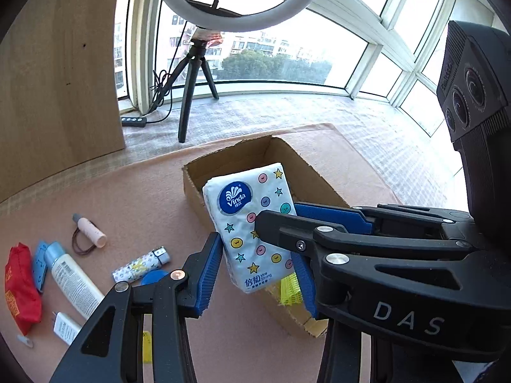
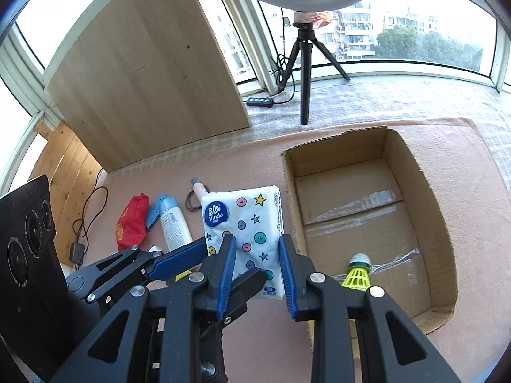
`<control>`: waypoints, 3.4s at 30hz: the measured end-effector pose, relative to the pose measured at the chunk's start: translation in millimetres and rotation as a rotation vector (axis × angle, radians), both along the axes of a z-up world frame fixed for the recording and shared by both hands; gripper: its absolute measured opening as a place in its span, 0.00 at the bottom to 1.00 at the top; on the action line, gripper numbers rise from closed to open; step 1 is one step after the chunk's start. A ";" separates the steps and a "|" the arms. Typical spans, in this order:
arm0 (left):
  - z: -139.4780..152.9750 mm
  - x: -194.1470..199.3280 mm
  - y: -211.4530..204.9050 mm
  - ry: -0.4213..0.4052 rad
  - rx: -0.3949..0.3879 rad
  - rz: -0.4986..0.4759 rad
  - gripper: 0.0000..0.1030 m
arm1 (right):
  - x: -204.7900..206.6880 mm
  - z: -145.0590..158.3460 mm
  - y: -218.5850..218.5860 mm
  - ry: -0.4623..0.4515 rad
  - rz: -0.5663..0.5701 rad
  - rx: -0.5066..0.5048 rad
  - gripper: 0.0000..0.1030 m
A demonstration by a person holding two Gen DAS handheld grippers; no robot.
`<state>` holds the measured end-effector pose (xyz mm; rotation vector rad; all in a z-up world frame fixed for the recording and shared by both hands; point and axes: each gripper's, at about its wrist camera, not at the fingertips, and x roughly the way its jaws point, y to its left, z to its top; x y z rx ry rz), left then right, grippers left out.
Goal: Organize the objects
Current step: 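Carry the tissue pack with the right tool into the box and release, then move the right tool back to the red drawstring bag, then close the right tool fingers on the red bag and lift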
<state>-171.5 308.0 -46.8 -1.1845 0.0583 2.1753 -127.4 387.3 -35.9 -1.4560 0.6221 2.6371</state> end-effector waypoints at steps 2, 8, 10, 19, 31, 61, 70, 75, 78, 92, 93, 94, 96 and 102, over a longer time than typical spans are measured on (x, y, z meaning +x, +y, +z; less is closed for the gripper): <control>-3.7 -6.8 20.7 -0.001 -0.004 -0.015 0.46 | 0.7 -1.4 20.7 0.003 -0.018 0.001 0.25; -14.7 -14.2 55.3 -0.002 -0.018 -0.032 0.46 | -1.2 -11.3 56.4 -0.010 -0.057 0.015 0.25; -16.3 -16.7 56.7 -0.003 -0.023 -0.043 0.47 | -3.2 -13.6 59.1 -0.016 -0.057 0.020 0.25; -20.5 -27.5 26.7 -0.039 -0.042 -0.001 0.61 | 1.1 -13.1 57.3 0.008 -0.110 0.077 0.57; -5.8 -16.2 -60.6 -0.009 -0.042 0.096 0.61 | 2.8 -5.8 15.7 0.028 -0.073 0.035 0.57; -38.7 -24.6 -389.7 -0.104 -0.018 0.519 0.77 | -57.1 -24.6 -172.9 -0.041 0.193 0.036 0.59; -67.8 -45.7 -417.2 -0.211 0.088 0.518 0.85 | -97.4 -42.0 -208.1 -0.085 0.224 -0.010 0.59; -79.6 -56.4 -419.8 -0.245 0.123 0.512 0.85 | -116.0 -52.6 -225.6 -0.111 0.244 -0.002 0.59; -86.9 -62.9 -417.5 -0.262 0.129 0.504 0.85 | -126.2 -58.9 -233.0 -0.123 0.251 0.001 0.59; -115.5 -83.1 -410.6 -0.310 0.132 0.439 0.86 | -171.8 -92.0 -259.9 -0.187 0.278 0.006 0.59; -116.4 -84.4 -409.6 -0.311 0.130 0.435 0.86 | -174.2 -94.1 -260.3 -0.192 0.280 0.001 0.59; -117.3 -85.8 -408.1 -0.312 0.129 0.431 0.86 | -176.4 -96.2 -260.5 -0.197 0.282 -0.003 0.59; -119.3 -88.6 -405.0 -0.315 0.125 0.422 0.86 | -180.0 -100.7 -262.6 -0.207 0.286 -0.009 0.59; -126.7 -95.9 -395.4 -0.340 0.135 0.398 0.86 | -189.4 -107.4 -266.0 -0.223 0.306 -0.042 0.60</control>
